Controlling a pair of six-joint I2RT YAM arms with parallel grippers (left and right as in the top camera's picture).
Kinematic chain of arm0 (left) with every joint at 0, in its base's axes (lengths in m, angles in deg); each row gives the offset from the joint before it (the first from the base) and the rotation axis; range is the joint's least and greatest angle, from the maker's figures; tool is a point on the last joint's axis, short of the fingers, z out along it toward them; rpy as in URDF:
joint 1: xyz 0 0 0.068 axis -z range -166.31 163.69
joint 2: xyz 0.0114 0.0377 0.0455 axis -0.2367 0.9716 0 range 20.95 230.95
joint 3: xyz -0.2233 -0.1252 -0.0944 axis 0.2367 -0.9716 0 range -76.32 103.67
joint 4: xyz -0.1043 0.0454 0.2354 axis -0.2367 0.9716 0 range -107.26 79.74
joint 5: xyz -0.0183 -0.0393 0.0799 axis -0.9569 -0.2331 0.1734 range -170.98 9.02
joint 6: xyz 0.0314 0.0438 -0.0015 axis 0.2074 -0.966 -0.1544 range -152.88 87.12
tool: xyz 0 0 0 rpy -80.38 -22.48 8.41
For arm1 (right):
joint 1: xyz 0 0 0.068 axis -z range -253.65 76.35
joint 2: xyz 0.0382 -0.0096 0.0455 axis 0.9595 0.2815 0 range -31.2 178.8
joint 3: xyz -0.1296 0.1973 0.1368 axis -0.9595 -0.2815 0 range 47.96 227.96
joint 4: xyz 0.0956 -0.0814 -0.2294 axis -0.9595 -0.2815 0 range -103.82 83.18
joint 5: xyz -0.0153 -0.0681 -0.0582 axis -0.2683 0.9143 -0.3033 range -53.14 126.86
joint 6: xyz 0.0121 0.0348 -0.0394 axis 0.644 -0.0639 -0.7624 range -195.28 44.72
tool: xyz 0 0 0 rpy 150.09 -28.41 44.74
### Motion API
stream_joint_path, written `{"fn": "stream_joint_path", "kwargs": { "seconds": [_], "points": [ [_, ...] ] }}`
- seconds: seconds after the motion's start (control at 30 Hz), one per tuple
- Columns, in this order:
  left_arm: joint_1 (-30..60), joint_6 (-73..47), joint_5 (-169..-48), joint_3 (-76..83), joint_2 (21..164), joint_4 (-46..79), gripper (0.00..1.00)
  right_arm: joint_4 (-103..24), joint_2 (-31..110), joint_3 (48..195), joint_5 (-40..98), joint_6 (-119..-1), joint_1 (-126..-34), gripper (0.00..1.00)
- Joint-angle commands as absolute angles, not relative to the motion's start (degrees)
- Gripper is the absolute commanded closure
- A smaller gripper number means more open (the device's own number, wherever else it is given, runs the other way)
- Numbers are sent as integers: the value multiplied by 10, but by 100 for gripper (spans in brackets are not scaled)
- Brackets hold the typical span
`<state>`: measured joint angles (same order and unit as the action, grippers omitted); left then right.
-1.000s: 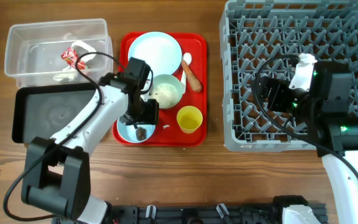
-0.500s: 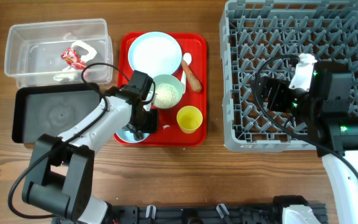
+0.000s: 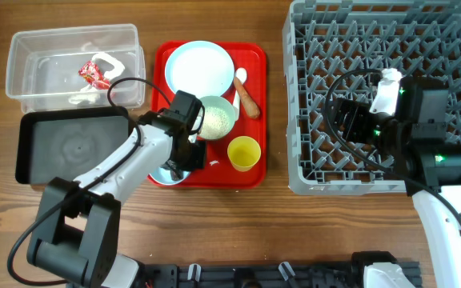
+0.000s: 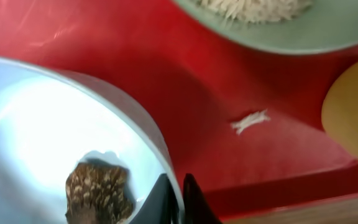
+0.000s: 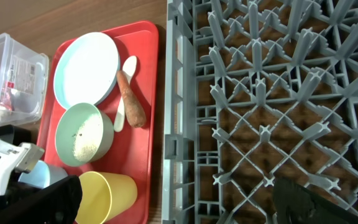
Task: Sort waste into correct bins and load items into the dishwasher rack
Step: 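Grasp the rim of the light-blue bowl with the left gripper, then tip the light-blue bowl over the black tray to dump the scrap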
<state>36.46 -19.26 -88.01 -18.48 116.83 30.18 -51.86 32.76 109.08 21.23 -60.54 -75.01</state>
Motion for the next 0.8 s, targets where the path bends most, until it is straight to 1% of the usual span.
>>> {"fn": "stream_joint_path", "kwargs": {
  "seconds": [0.0, 0.13, 0.27, 0.5, 0.53, 0.57, 0.77],
  "points": [
    [358, -157, -905, -143, 1162, 354, 96, -519, 332, 1102, 203, -601, -754, 0],
    [342, -157, -905, -89, 1142, 398, 96, -519, 332, 1102, 203, -603, -754, 0],
    [303, -157, -903, -59, 1117, 408, 96, -519, 332, 1102, 203, -603, -754, 0],
    [165, -163, -917, -58, 1100, 404, 96, -519, 332, 1102, 203, -602, -754, 0],
    [135, -179, -939, -58, 1100, 401, 96, -519, 332, 1102, 203, -602, -754, 0],
    [94, -214, -990, -58, 1100, 394, 96, -519, 332, 1102, 203, -602, -754, 0],
    [-37, -283, -1143, -58, 1108, 371, 96, -518, 332, 1102, 203, -602, -754, 0]
  ]
}}
